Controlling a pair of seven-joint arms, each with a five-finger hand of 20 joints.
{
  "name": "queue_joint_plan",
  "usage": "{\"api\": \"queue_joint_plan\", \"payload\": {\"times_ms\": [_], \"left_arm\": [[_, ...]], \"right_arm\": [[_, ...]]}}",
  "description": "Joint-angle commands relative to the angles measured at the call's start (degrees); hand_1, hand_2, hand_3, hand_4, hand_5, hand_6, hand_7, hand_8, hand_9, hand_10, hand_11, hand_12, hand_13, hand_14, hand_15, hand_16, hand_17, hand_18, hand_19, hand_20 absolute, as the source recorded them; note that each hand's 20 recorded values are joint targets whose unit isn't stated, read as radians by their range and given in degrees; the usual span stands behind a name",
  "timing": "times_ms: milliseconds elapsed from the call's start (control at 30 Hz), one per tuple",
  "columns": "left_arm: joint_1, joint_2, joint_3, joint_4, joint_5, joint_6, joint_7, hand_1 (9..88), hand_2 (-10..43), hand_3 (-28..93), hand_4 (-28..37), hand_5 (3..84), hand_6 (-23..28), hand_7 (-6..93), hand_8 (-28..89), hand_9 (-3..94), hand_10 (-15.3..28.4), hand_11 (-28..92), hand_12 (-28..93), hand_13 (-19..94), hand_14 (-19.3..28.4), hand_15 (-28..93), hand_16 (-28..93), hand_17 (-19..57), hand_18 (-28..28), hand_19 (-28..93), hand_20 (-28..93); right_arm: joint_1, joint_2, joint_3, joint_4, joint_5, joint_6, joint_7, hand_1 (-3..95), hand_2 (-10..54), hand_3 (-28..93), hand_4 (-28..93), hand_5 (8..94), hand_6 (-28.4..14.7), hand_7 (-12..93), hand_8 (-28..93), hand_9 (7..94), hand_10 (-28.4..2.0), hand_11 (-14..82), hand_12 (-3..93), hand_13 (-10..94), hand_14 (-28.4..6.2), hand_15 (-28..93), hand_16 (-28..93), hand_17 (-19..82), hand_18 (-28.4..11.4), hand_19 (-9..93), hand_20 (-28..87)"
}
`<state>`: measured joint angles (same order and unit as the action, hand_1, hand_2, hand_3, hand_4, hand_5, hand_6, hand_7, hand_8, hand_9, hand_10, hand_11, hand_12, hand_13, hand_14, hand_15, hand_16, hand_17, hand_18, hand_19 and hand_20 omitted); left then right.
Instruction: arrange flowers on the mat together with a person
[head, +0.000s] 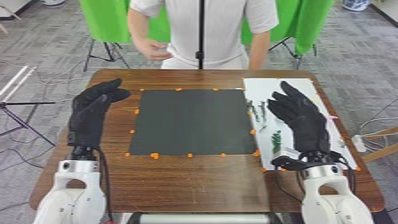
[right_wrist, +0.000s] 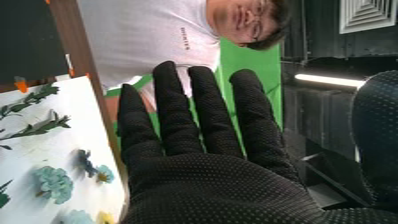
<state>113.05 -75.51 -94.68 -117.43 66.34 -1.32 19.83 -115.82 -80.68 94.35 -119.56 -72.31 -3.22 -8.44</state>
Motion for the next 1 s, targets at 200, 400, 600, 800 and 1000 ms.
{"api": "queue_joint_plan", "payload": {"times_ms": [200,400,600,800,1000], "left_arm": [[1.59,-0.4,-0.71,-0.28,-0.09,0.39,-0.58,32.1,-7.8,65,-15.2,53.2,4.3,21.7,-7,52.7,13.0,29,18,42,18.1,32,3,4.8,15.9,10,20],[0.7,-0.31,-0.49,0.24,0.57,-0.7,-0.69,32.0,-7.8,65,-15.1,53.0,4.2,21.8,-7,52.5,13.0,29,18,42,17.9,32,3,4.6,15.8,10,20],[2.19,-0.62,-1.07,-0.12,-0.24,0.02,-0.92,31.9,-7.9,65,-15.1,52.9,4.2,21.7,-7,52.3,13.0,29,19,41,17.8,32,4,4.4,15.8,11,20],[1.51,-0.38,-0.99,0.07,0.01,-0.3,-0.74,31.9,-7.9,65,-15.0,52.9,4.2,21.6,-7,52.2,13.0,28,18,41,17.8,32,4,4.2,15.8,11,20],[1.4,-0.45,-0.98,0.59,-0.16,-0.5,-0.8,31.9,-7.9,65,-15.0,52.8,4.2,21.7,-7,52.3,12.9,28,18,41,17.9,32,4,4.1,15.9,11,20]], "right_arm": [[-0.59,-0.41,0.55,-0.57,-0.27,-0.33,-0.48,9.6,3.2,75,-15,37.2,-1.5,10,-7,42.5,-14.7,4.8,14.1,36,-15.1,11,19,19,-16.8,6,22],[-0.64,-0.28,0.77,-0.61,0.04,0.45,-0.46,9.8,2.9,75,-15,37.3,-1.3,10,-7,42.4,-14.6,4.8,14.1,36,-15.1,11,19,19,-16.8,6,22],[-0.63,-0.56,0.73,-0.79,-0.42,0.01,-0.87,10.0,2.5,75,-15,37.2,-1.3,11,-7,42.4,-14.5,4.8,14.2,36,-15.1,11,19,19,-16.7,6,22],[-0.75,-0.21,0.82,-0.85,-0.25,-0.22,-0.47,10.2,2.2,75,-15,37.2,-1.2,11,-7,42.4,-14.6,4.8,14.2,36,-15.0,11,19,19,-16.6,6,23],[-0.75,-0.47,0.86,-1.01,-0.27,0.27,-0.65,10.4,2.2,75,-15,37.3,-1.2,11,-7,42.4,-14.5,4.8,14.2,36,-15.0,11,19,19,-16.5,6,23]]}}
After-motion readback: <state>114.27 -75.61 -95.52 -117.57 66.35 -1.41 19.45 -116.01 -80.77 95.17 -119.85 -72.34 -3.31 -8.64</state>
